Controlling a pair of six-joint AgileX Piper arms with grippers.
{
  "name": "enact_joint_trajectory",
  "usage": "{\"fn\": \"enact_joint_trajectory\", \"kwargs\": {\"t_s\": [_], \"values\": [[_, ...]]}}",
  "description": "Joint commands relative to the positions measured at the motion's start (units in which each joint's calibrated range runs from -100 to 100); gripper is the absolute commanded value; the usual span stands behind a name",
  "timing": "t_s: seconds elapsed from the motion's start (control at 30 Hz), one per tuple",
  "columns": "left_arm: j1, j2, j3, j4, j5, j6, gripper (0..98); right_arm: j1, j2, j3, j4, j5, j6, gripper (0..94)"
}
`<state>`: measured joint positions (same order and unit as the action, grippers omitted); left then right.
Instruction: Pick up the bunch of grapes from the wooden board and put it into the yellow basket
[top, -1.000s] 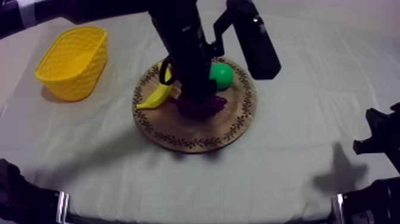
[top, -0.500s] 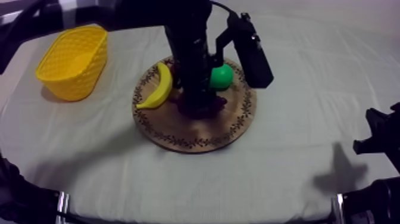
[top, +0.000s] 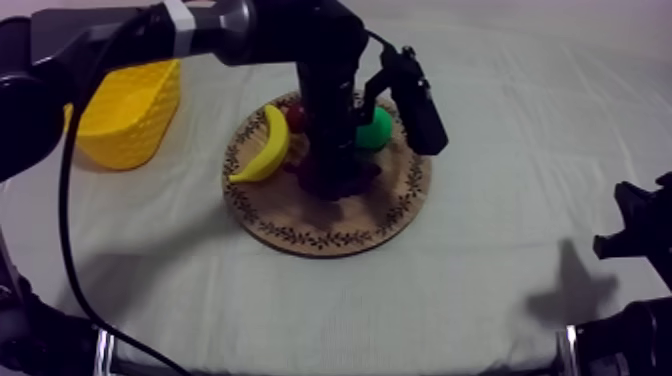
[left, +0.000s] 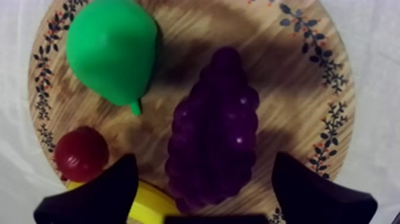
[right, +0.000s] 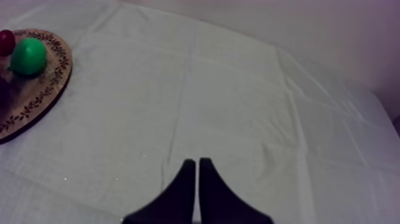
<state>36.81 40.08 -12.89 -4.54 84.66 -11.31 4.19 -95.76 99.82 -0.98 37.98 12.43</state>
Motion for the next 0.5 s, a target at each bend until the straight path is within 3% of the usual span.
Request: {"fn": "enact_joint_trajectory", "kwargs": {"t_s": [0.0, 0.47], "values": [[0.0, 0.9, -0.5, -0.01, 0.0, 0.0, 84.7, 0.0, 0.0, 0.0, 0.0, 0.0, 0.0, 0.3], [-1.2, 5.8, -3.0, 0.06, 0.0, 0.2, 84.0, 0.0, 0.0, 0.0, 0.0, 0.0, 0.0, 0.3]]}}
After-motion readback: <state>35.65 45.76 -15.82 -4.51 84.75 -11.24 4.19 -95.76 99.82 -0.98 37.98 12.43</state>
